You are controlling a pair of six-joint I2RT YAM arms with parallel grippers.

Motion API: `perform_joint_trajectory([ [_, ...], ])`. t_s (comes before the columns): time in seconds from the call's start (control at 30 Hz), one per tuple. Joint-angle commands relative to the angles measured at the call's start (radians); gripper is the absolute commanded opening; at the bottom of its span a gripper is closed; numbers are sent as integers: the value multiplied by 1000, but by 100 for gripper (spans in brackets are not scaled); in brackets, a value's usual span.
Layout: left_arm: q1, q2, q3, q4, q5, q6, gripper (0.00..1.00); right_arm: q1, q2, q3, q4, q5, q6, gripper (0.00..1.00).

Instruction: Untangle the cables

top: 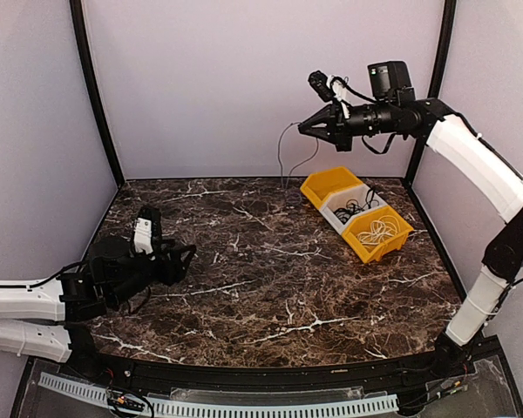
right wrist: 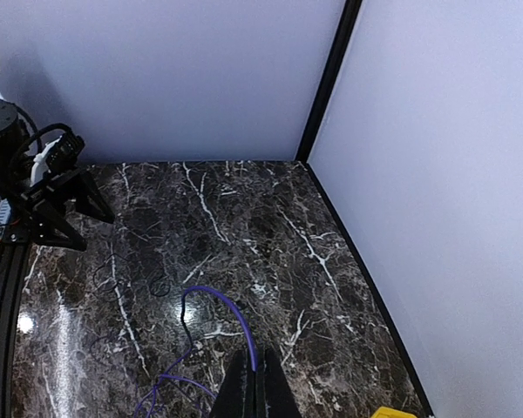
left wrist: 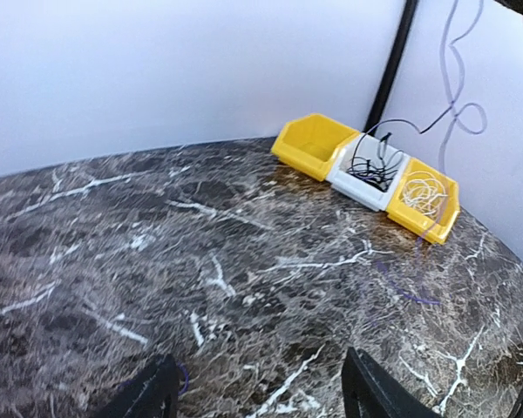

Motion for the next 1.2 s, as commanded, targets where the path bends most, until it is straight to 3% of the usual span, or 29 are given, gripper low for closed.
perform_joint_trajectory([
  [0.0,-5,76,73,185,167,248,67,78,-20,22,-71,-44,-60,0],
  [0.23,-5,227,174,276,227,331,65,179,4,35,-124,-31,-100,0],
  [0.73,-5,463,299,340,564,333,61,235,8,37,-126,-27,-87,0],
  [0.97,-6,565,370,366,618,333,54,237,18,50,-124,-31,-79,0],
  [1.17,-5,648,424,406,644,365,40,237,19,62,-127,-29,-80,0],
])
